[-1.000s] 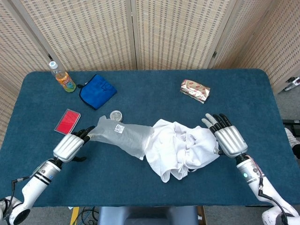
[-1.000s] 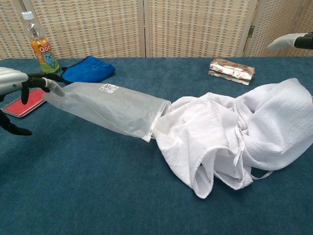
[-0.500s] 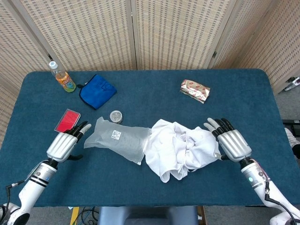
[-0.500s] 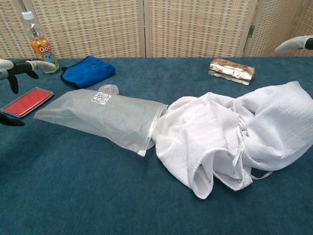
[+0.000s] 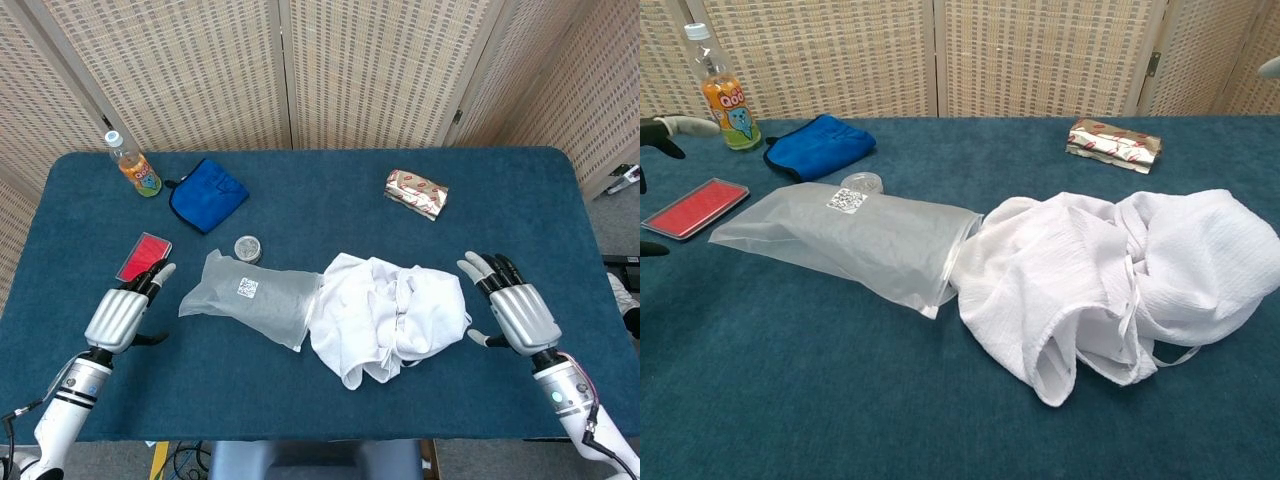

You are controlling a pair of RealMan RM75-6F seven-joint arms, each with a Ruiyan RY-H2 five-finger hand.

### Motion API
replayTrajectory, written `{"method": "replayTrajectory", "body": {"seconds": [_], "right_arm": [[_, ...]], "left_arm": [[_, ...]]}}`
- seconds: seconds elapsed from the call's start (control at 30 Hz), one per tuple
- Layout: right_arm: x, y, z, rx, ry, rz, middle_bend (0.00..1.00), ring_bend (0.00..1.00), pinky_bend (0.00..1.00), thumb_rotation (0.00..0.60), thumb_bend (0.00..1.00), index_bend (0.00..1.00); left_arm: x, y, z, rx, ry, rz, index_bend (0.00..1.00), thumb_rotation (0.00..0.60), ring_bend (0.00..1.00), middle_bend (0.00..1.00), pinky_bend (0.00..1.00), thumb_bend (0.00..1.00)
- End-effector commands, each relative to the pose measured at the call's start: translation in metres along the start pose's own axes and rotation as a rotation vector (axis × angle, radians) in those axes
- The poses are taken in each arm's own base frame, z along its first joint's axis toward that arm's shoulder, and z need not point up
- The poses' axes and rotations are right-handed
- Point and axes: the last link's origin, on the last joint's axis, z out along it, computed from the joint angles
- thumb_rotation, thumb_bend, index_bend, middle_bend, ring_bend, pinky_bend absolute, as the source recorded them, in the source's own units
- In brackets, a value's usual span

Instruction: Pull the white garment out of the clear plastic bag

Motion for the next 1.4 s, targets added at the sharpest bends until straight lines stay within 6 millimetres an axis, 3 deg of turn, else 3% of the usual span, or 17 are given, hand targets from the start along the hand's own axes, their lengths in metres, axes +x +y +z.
{"method": "replayTrajectory", "body": {"seconds": [0.03, 0.13, 0.23, 0.83, 1.4], "right_arm": [[-0.002, 0.009, -0.011, -0.051, 0.067, -0.11, 0.08, 0.0, 0.0, 0.6, 0.02, 0.0], [-0.005, 0.011, -0.015, -0.066, 0.11, -0.136, 0.11, 0.0, 0.02, 0.6, 0.13, 0.0], [-0.009, 0.012, -0.022, -0.075, 0.141, -0.144, 0.13, 0.01, 0.03, 0.6, 0.17, 0.0], [-0.017, 0.027, -0.058, -0.165, 0.149, -0.085, 0.14, 0.02, 0.03, 0.6, 0.19, 0.02], [-0.023, 0.02, -0.071, -0.162, 0.127, -0.053, 0.14, 0.02, 0.03, 0.6, 0.21, 0.01]], "left_arm": [[0.002, -0.003, -0.008, 0.033, 0.026, -0.009, 0.0, 0.6, 0.16, 0.02, 0.35, 0.1], [0.003, -0.005, -0.015, 0.064, 0.039, -0.017, 0.0, 0.6, 0.17, 0.02, 0.35, 0.1], [0.004, -0.005, -0.025, 0.087, 0.052, -0.021, 0.0, 0.6, 0.16, 0.02, 0.35, 0.1], [0.009, -0.012, -0.08, 0.178, 0.162, 0.029, 0.0, 0.6, 0.17, 0.02, 0.29, 0.1], [0.006, 0.001, -0.102, 0.187, 0.141, 0.107, 0.0, 0.6, 0.17, 0.02, 0.25, 0.1]]}}
